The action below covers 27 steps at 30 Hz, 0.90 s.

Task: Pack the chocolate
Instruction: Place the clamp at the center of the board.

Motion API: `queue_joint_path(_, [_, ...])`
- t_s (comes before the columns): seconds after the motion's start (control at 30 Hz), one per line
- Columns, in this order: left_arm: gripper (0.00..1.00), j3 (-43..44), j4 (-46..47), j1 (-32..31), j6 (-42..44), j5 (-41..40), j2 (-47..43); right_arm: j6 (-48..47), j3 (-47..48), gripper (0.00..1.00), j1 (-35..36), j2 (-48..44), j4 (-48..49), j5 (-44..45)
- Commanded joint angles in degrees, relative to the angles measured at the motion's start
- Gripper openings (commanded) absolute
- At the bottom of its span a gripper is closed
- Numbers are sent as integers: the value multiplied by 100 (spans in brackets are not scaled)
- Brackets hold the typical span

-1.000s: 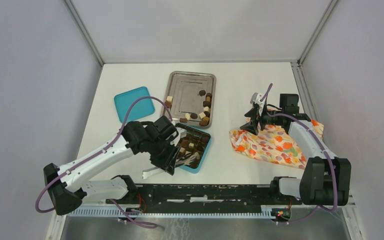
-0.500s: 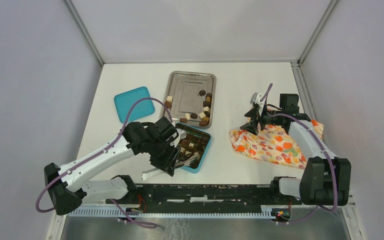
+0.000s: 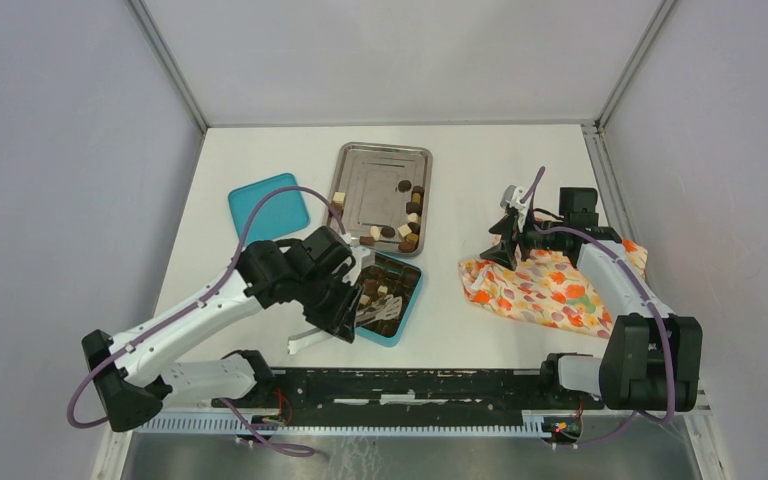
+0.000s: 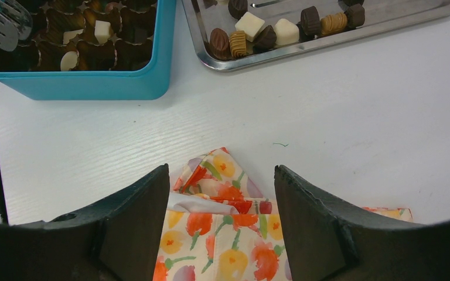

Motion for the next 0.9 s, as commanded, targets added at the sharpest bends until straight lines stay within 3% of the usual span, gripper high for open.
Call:
queue_joint_path(0.0, [33,574,564,-37,-364,-97,-190,-95,135,72,31,-17,41,8])
queue_joint_path(0.2, [29,645,1930,-33,-390,-724,92,-95,144,72,31,-87,32,-58])
queue_joint_path(0.5, [29,104,5961,-33,108,-1939,1011,54,65,72,15,-486,241,-261])
queue_joint_path(0.63, [28,88,7258,-38,298,-2510,1644,638,-45,72,-77,-710,687,-312])
queue_joint_path(0.73, [27,-21,8167,-38,303,-2955,2052,1765,-325,72,-210,-986,1715,-535])
queue_joint_path(0.87, [27,-201,9057,-79,106,-3401,2457,5305,-1189,74,-359,-1296,4664,-385])
